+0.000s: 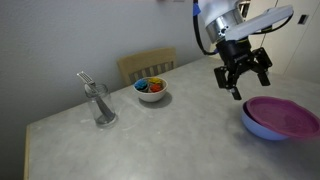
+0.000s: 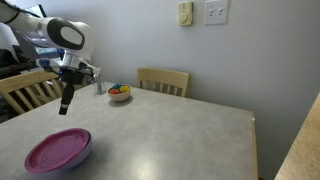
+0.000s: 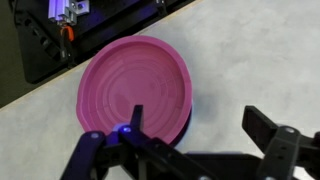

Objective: Put the lid on the bowl

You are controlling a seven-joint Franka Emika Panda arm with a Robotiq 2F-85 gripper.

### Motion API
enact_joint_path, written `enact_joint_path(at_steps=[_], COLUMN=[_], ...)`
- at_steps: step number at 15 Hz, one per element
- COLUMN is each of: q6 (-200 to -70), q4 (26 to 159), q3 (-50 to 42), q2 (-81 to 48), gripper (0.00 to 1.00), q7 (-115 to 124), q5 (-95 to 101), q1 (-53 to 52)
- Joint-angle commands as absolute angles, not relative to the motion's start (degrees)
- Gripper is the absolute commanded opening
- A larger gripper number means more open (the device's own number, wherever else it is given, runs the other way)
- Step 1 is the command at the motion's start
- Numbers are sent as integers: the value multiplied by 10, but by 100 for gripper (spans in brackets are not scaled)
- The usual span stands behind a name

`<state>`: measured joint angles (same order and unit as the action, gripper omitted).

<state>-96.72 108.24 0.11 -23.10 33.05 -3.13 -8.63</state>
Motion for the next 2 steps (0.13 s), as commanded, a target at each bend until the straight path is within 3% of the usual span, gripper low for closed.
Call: enact_joint_path(at_steps=[1, 2], q6=[-966, -966], q4=[1081, 1081], q3=[1, 1], q2=[-232, -232], gripper=[100, 100], q7=[331, 331], q5=[-31, -31], q1=[-87, -87])
